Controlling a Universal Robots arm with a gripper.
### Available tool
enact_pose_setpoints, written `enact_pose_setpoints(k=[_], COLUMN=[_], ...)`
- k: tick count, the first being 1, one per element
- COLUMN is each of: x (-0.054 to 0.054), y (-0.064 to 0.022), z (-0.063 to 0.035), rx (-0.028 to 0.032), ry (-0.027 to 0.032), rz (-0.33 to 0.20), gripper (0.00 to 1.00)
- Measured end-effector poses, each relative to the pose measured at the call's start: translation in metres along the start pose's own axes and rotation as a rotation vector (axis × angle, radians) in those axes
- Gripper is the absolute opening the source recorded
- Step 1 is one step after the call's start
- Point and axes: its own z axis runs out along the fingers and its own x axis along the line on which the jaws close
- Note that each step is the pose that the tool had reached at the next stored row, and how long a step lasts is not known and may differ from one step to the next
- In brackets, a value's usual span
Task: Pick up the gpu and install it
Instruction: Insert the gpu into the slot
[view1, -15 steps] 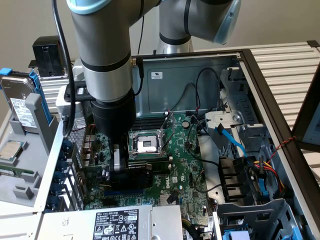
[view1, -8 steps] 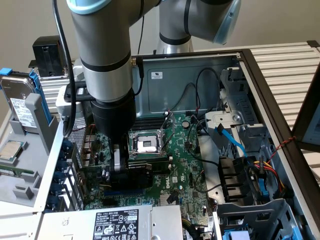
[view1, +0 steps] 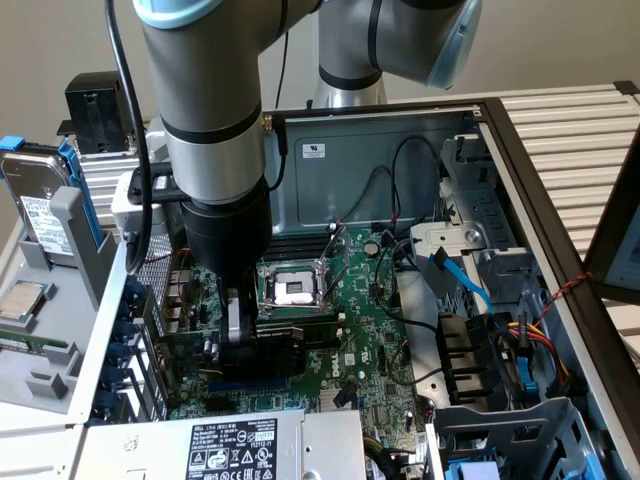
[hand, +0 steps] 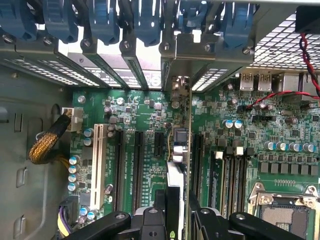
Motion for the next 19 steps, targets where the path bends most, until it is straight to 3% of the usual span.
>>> enact_pose_setpoints(k=[19], x=[-0.0004], y=[0.0], z=[0.0], rx=[0.0003], ry=[0.0004], rz=[0.0], gripper=[0.27])
